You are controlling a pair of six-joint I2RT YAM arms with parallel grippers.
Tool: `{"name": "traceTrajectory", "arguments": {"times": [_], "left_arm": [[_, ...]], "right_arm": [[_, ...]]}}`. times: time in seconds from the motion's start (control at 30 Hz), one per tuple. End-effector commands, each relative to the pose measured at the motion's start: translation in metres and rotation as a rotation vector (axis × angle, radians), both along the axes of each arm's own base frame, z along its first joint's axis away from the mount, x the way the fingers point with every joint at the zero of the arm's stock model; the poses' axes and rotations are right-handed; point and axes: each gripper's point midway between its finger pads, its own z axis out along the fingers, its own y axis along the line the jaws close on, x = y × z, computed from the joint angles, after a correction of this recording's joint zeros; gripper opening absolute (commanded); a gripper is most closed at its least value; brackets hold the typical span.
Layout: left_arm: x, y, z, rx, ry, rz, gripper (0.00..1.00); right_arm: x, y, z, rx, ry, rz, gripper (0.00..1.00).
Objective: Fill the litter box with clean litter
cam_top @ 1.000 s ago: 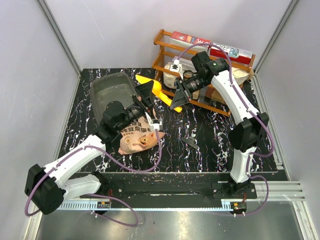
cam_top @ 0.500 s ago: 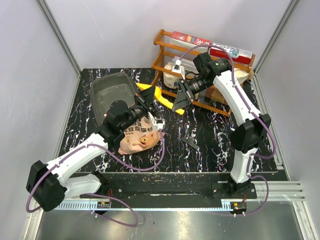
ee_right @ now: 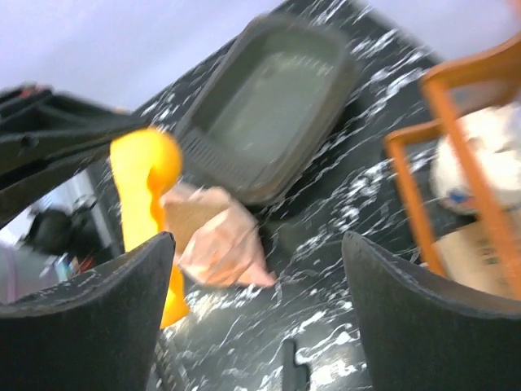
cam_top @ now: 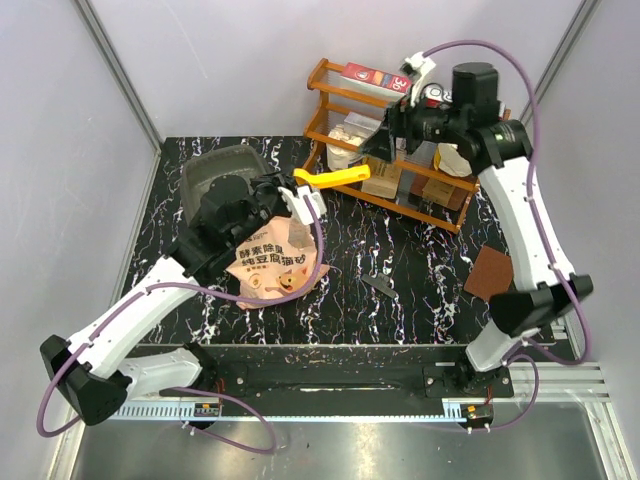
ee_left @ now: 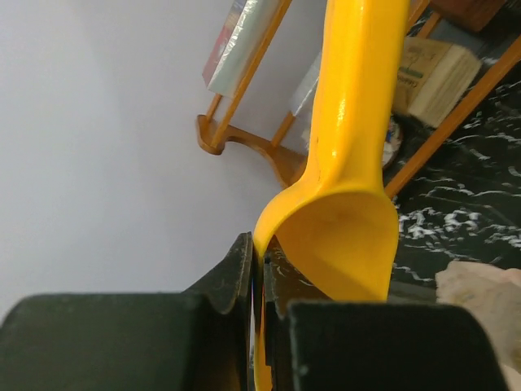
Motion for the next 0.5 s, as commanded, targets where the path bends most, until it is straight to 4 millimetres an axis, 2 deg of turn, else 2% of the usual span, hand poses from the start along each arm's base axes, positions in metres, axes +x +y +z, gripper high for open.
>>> {"name": "traceTrajectory", "arguments": {"times": [0.0,0.03,0.07,0.1,0.17,0.23,0.27,0.37,0.47], "left_arm": [[-0.017,-0.001,0.016,-0.195,0.230,0.009,0.00],[-0.019,-0.002,0.015,-0.201,0.264,0.011,0.00],[-0.019,-0.003,0.022,-0.214,0.285,0.009,0.00],[-0.024,-0.003,0.009,-0.194,0.356,0.002,0.00],[-0.022,0.002,0.002,-0.188,0.391,0.027,0.00],[-0.021,0.006,-0.001,-0.209,0.419,0.034,0.00],[-0.018,0.010,-0.003,-0.224,0.431,0.048,0.00],[-0.016,0.012,-0.003,-0.245,0.437,0.039,0.00],[-0.015,0.010,-0.003,-0.253,0.449,0.029,0.00]], "right_arm": [[0.025,-0.007,0.093,0.233,-0.243,-0.201,0.90],[0.019,-0.005,0.089,0.233,-0.191,-0.183,0.90],[0.016,-0.002,0.090,0.241,-0.171,-0.165,0.91],[0.003,0.002,0.087,0.248,-0.152,-0.100,0.91],[-0.015,0.006,0.083,0.256,-0.126,-0.024,0.91],[-0.021,0.007,0.081,0.267,-0.104,-0.019,0.91],[-0.027,0.008,0.071,0.264,-0.079,0.014,0.91],[-0.031,0.011,0.050,0.247,-0.024,0.043,0.91],[-0.033,0.020,0.040,0.244,0.035,0.091,0.93]]}}
